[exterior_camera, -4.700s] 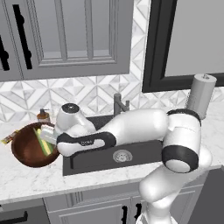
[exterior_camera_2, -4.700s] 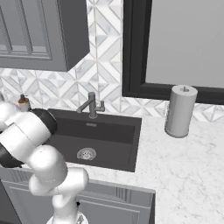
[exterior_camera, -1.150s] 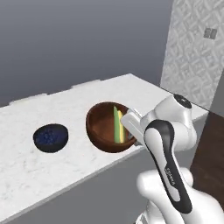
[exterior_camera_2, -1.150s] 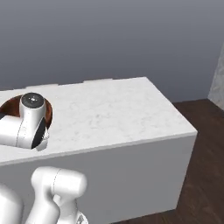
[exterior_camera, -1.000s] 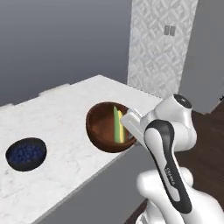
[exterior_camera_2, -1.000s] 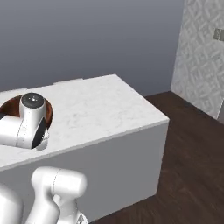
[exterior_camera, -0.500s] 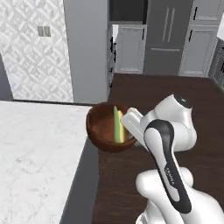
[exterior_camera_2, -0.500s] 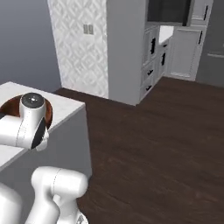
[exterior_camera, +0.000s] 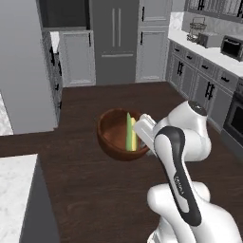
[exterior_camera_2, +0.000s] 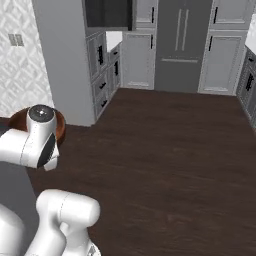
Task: Pick the corn from the sink and place it in the bowl. Then pick the bowl and place it in the microwave. Then close the microwave door and press the start button.
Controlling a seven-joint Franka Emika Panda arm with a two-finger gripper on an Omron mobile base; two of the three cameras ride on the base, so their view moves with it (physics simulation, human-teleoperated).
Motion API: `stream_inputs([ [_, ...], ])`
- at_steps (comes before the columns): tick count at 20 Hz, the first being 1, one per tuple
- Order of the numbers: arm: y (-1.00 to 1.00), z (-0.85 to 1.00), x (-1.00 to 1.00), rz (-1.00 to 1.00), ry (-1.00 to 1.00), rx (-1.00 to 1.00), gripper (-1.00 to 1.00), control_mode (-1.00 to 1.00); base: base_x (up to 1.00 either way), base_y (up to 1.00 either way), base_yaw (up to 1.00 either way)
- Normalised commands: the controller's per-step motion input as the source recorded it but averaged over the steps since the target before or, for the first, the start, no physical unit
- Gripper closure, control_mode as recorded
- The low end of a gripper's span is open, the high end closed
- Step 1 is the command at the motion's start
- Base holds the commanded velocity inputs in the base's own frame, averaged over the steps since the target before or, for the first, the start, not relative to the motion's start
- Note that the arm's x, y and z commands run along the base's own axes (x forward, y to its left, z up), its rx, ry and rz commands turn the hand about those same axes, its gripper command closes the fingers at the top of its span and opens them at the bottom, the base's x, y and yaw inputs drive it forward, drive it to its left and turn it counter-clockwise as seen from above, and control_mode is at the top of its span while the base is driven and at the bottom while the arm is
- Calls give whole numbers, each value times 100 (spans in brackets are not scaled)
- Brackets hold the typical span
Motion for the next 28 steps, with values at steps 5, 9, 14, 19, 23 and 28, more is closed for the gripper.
stream_inputs([
  [5, 0, 0, 0, 0, 0, 0, 100, 100, 100, -71, -3],
  [9, 0, 0, 0, 0, 0, 0, 100, 100, 100, -59, 5],
  [14, 0, 0, 0, 0, 0, 0, 100, 100, 100, -46, 9],
  [19, 0, 0, 0, 0, 0, 0, 100, 100, 100, -39, 13],
  [23, 0, 0, 0, 0, 0, 0, 100, 100, 100, -43, 14],
  [28, 0, 0, 0, 0, 0, 0, 100, 100, 100, -40, 14],
])
